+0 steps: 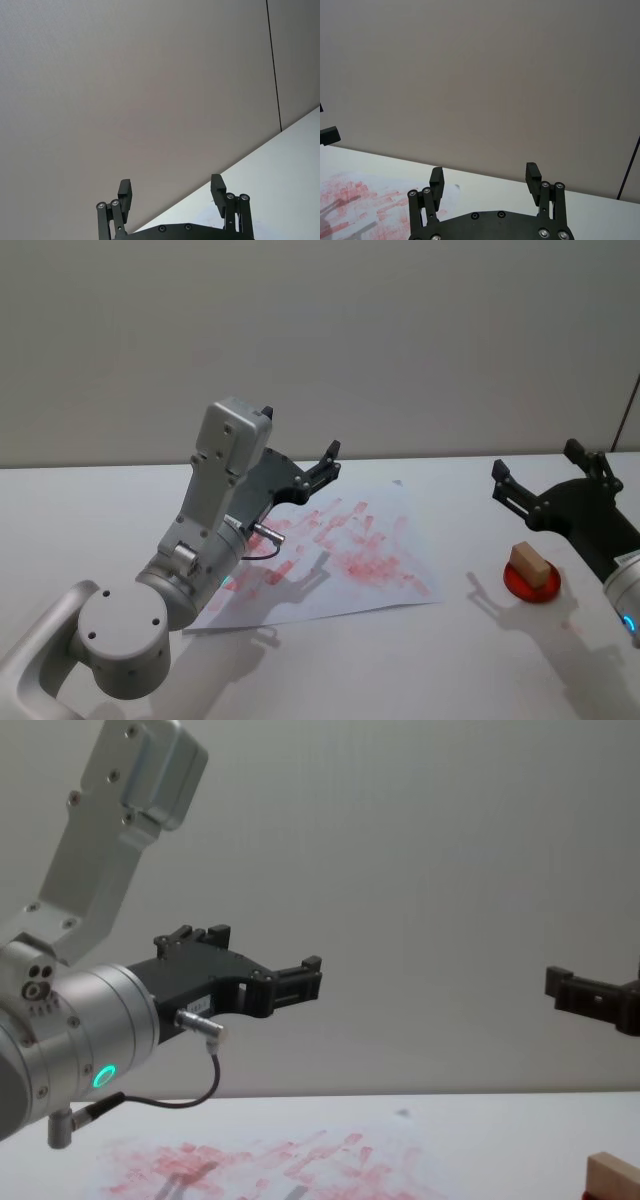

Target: Use the one hand to pick up the stamp and affix it onto the A4 paper.

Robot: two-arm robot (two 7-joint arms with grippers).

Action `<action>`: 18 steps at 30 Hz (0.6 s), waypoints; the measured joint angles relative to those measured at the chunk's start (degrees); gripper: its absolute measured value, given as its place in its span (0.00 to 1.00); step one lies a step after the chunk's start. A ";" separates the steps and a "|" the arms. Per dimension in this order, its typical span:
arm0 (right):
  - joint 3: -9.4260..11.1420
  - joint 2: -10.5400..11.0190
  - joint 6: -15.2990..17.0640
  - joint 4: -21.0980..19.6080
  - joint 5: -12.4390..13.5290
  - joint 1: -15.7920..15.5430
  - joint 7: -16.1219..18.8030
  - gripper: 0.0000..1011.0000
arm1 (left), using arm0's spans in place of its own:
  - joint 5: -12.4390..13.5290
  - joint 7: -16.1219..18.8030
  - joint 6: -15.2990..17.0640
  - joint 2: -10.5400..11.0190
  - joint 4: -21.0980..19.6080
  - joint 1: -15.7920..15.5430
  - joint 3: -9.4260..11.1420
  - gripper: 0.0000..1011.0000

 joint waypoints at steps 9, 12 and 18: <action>-0.34 -0.47 2.15 -0.39 -0.12 -0.21 -0.38 0.99 | 0.00 0.00 0.00 0.00 0.00 0.00 0.00 0.99; -0.48 -0.50 3.39 -1.13 0.10 -0.92 -1.26 0.99 | 0.00 0.00 0.00 0.00 0.00 0.00 0.00 0.99; -0.66 -0.42 6.65 -2.71 1.02 -2.84 -3.79 0.99 | 0.00 0.00 0.00 0.00 0.00 0.00 0.00 0.99</action>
